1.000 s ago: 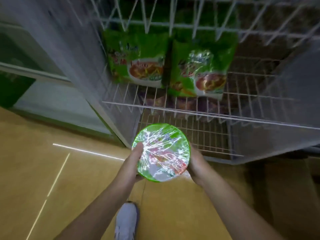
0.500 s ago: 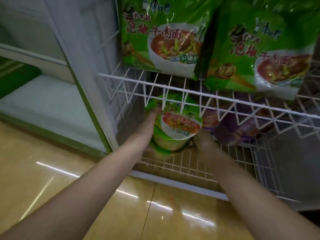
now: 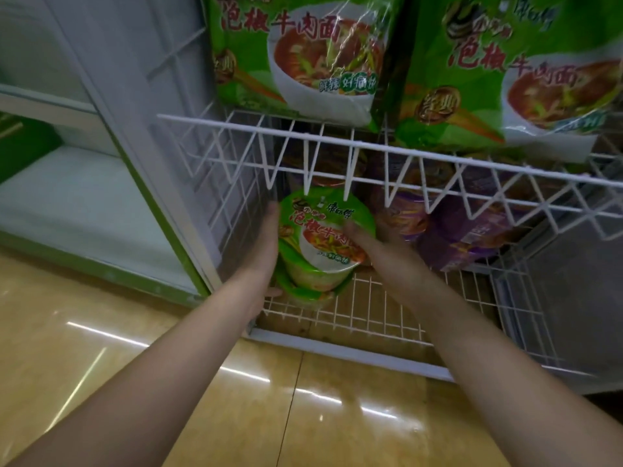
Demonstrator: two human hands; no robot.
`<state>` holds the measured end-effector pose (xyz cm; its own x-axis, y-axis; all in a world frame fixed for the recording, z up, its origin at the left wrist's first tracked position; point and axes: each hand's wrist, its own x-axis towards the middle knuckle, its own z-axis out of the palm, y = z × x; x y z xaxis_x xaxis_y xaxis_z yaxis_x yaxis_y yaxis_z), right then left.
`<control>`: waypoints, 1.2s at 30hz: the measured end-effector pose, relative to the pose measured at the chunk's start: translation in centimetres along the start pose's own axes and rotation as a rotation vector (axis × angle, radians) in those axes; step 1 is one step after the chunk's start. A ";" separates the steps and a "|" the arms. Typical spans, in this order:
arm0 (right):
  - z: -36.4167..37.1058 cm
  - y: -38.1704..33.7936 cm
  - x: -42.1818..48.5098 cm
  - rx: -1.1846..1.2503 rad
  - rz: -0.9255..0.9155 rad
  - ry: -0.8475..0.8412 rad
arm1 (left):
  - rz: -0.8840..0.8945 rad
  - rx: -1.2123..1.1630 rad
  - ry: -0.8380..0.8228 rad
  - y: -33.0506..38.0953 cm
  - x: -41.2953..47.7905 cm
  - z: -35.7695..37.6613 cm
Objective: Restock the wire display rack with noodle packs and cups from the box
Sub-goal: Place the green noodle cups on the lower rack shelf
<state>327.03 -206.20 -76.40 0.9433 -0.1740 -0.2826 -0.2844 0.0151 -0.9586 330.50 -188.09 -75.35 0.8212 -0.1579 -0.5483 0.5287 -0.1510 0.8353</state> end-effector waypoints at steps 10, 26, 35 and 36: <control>-4.3 -1.5 -1.8 0.120 -0.018 0.219 | -0.147 0.069 -0.077 -2.8 0.2 0.2; -1.0 -0.6 -0.6 0.029 -0.062 0.169 | -0.003 0.231 0.182 -4.3 2.1 2.0; 0.4 -0.8 0.6 0.012 0.043 0.157 | -0.013 -0.046 0.278 -4.9 2.9 2.1; 0.4 -0.7 0.4 0.042 0.106 0.095 | -0.019 -0.092 0.277 -5.0 2.8 2.1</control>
<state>327.65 -205.89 -75.86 0.8872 -0.2615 -0.3800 -0.3727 0.0791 -0.9246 329.65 -189.83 -81.16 0.8317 0.1185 -0.5424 0.5513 -0.0600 0.8321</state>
